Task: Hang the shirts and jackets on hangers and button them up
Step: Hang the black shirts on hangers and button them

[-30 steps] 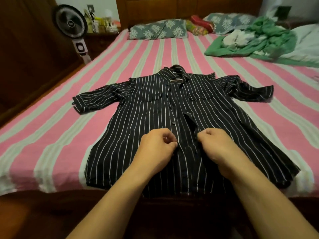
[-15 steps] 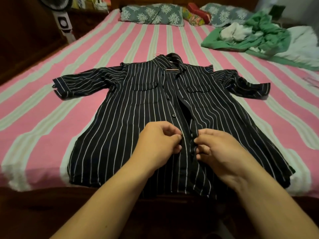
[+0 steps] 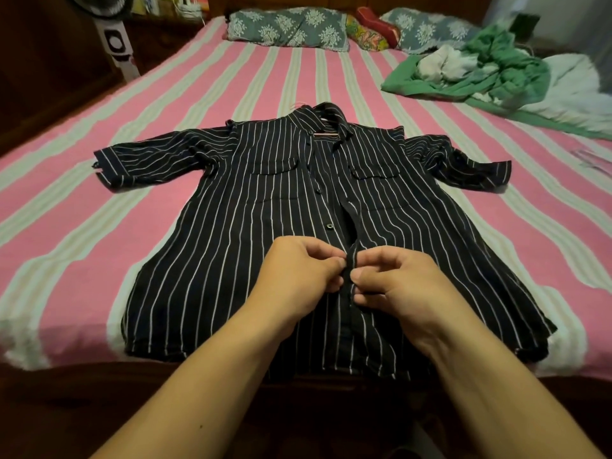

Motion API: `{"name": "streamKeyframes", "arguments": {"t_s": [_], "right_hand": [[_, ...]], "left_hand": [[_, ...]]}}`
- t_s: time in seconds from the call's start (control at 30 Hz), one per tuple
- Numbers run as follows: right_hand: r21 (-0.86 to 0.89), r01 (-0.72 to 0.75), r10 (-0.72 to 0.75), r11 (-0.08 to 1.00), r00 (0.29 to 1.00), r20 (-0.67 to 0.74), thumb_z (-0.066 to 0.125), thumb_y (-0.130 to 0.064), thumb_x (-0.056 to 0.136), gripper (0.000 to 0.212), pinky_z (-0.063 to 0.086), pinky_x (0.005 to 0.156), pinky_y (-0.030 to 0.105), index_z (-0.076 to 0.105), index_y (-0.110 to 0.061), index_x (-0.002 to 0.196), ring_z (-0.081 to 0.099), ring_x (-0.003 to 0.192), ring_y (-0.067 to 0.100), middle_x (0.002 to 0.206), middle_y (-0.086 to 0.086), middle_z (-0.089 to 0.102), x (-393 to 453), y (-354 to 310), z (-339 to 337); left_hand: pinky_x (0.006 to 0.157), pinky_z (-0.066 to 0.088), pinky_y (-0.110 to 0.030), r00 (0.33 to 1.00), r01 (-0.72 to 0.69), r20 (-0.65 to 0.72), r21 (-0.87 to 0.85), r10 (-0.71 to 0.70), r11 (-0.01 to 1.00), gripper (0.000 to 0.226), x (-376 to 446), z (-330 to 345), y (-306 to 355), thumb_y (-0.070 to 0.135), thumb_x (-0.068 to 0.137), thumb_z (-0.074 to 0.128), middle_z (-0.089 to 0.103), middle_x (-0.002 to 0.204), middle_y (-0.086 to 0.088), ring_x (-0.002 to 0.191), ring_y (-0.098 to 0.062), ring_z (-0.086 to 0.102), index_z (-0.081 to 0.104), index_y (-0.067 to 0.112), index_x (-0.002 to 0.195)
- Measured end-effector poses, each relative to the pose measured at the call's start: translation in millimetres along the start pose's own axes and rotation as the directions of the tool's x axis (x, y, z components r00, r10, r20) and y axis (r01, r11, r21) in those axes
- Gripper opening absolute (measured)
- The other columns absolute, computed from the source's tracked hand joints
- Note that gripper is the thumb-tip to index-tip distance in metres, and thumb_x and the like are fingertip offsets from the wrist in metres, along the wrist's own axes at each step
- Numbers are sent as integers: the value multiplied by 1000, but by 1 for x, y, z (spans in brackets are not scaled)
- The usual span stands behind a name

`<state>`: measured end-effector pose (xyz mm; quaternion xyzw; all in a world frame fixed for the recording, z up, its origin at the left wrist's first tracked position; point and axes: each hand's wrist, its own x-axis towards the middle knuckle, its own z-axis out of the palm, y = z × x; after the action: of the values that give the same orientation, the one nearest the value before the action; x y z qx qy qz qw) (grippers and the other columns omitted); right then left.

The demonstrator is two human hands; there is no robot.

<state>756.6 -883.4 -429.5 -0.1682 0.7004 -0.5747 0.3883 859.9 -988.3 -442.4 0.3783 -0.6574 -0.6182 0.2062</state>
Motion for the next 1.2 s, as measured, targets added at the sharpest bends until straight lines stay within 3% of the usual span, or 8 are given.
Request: {"name": "streamKeyframes", "arguments": {"t_s": [0.17, 0.37, 0.57, 0.73, 0.83, 0.93, 1.07, 1.2], "right_hand": [[-14, -14, 14, 1000, 999, 42, 71, 10, 83, 21, 62, 68, 30, 69, -2, 100, 71, 69, 19, 73, 7, 69, 1, -2, -1], [-40, 21, -17, 999, 995, 102, 59, 11, 87, 15, 62, 71, 30, 67, 4, 99, 71, 71, 19, 77, 14, 74, 1, -2, -1], [-35, 41, -37, 999, 992, 120, 63, 10, 87, 18, 62, 74, 28, 70, 0, 100, 72, 77, 19, 88, 20, 75, 1, 1, -3], [-98, 98, -86, 990, 989, 121, 63, 7, 90, 18, 60, 59, 31, 65, -7, 102, 69, 67, 18, 80, 11, 69, 4, 1, -2], [-421, 289, -280, 860, 956, 86, 68, -3, 90, 20, 56, 51, 28, 69, -22, 97, 70, 64, 13, 82, -2, 68, 9, 5, -4], [-644, 432, -467, 631, 875, 130, 75, -16, 88, 18, 58, 64, 24, 73, -31, 99, 67, 72, 3, 84, -14, 68, 12, 6, -7], [-714, 525, -569, 464, 794, 214, 77, -24, 86, 15, 56, 83, 26, 77, -28, 101, 66, 86, -2, 89, -15, 73, 17, 6, -9], [-759, 550, -610, 348, 748, 262, 77, -23, 86, 9, 57, 81, 33, 78, -24, 95, 68, 85, 3, 88, -12, 75, 22, 7, -9]], "left_hand": [[49, 43, -14, 1000, 4, -9, 92, -4, 996, 13, 0, -1, 3, 9, 90, 71, 66, 56, 6, 51, -2, 58, 78, 19, 83], [58, 45, -24, 998, 3, 63, 137, -12, 991, 29, -1, -1, 8, 40, 90, 74, 64, 55, 3, 49, -6, 55, 76, 17, 72], [48, 41, -12, 999, -27, -34, 164, 33, 986, 13, 3, 1, 1, 16, 90, 75, 64, 52, 8, 45, 2, 55, 75, 21, 78], [49, 44, -14, 993, -61, -93, 108, 71, 992, 15, 2, 2, 0, 5, 86, 76, 65, 60, 2, 50, -3, 60, 66, 16, 84], [52, 48, -15, 988, -90, -117, 111, 103, 990, 23, 2, 2, 0, 3, 85, 77, 63, 63, -4, 54, -10, 62, 59, 15, 82], [63, 53, -27, 984, -115, -119, 167, 136, 979, 21, 3, 1, 0, 7, 84, 79, 68, 70, -8, 65, -23, 68, 60, 17, 81], [70, 57, -36, 980, -146, -98, 232, 172, 962, 25, 3, 1, -3, 8, 84, 79, 71, 75, -8, 75, -27, 70, 58, 21, 77], [74, 58, -45, 981, -155, -78, 258, 180, 954, 29, 5, 0, -3, 6, 85, 76, 72, 79, -12, 78, -31, 70, 52, 18, 75]]}}
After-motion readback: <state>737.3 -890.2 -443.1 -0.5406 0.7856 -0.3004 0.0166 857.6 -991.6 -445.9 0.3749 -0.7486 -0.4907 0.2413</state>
